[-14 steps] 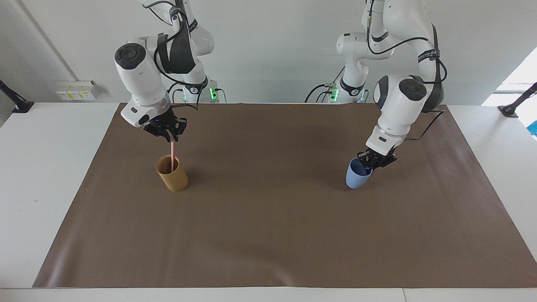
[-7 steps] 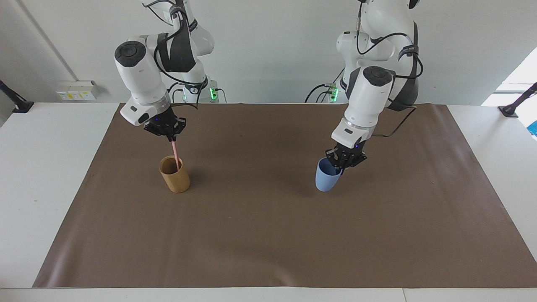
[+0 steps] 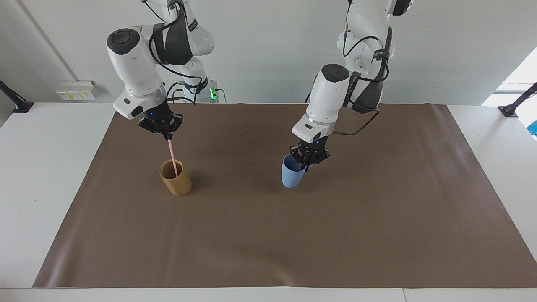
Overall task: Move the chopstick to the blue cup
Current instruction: 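Carry the blue cup toward the table middle with the left gripper, then pull the pink stick up out of the yellow cup with the right gripper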
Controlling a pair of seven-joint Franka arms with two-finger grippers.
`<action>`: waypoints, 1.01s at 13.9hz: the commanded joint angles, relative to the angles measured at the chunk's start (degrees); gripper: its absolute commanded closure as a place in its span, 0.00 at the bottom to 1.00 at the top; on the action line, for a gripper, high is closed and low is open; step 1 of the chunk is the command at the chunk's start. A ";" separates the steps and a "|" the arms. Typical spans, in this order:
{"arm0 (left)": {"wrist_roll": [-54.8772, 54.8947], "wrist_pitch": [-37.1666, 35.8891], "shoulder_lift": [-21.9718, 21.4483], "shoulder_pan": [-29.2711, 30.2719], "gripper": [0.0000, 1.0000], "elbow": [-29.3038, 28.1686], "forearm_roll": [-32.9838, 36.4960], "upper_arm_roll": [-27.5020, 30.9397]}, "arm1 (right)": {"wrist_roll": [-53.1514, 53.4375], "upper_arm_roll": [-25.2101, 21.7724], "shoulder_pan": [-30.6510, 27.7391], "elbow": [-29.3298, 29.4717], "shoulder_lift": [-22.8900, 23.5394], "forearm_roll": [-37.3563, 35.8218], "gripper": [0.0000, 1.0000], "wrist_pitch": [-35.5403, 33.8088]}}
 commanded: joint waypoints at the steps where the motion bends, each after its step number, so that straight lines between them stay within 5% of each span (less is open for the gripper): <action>1: -1.35 -0.77 2.51 -2.64 1.00 1.79 0.01 1.12 | -0.46 0.12 -0.82 4.61 0.23 0.69 1.00 -4.89; 7: -3.47 -1.47 3.41 -3.79 1.00 0.91 0.18 1.04 | -0.02 -0.93 -1.09 10.50 -0.03 2.36 1.00 -11.66; 14: -5.05 -0.51 4.64 -3.26 1.00 1.44 0.62 1.30 | 3.05 -0.93 -1.26 12.09 0.15 5.00 1.00 -12.02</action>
